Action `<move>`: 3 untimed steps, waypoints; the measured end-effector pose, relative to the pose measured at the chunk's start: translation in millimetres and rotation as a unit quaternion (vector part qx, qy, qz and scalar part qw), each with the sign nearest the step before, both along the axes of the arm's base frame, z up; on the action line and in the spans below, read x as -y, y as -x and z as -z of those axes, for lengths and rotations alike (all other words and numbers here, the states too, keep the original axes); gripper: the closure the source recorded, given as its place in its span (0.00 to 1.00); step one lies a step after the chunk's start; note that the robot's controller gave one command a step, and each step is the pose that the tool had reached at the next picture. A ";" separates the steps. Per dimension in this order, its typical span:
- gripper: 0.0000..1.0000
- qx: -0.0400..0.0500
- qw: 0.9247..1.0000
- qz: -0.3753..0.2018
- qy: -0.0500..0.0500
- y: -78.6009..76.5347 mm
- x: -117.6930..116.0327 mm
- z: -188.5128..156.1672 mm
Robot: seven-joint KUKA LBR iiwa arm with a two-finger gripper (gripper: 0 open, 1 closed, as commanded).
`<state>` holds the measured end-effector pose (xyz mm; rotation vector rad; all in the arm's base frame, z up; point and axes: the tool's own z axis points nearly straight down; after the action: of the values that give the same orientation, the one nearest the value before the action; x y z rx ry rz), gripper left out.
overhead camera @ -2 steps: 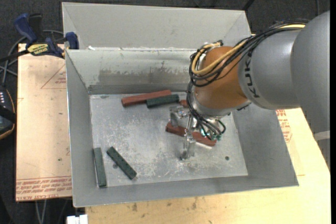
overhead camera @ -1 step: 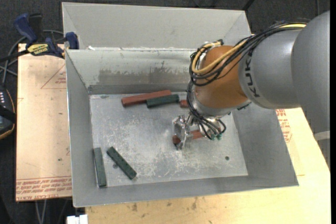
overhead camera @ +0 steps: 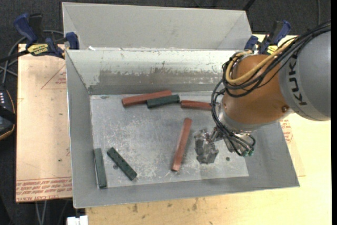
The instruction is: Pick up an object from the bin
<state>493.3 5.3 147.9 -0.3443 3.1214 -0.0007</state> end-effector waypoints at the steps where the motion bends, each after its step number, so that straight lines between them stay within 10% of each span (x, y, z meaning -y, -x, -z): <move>1: 0.00 -0.001 1.000 -0.001 -0.001 -1.5 -1.4 3.7; 2: 0.00 0.000 0.994 -0.106 -0.002 -55.7 -61.0 56.2; 3: 0.00 0.000 0.973 -0.232 -0.001 -61.8 -76.8 78.5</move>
Offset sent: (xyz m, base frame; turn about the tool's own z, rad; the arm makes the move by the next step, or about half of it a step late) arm 0.0000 0.0000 0.0000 0.0000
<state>555.0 82.1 69.4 -1.0604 2.9553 0.0027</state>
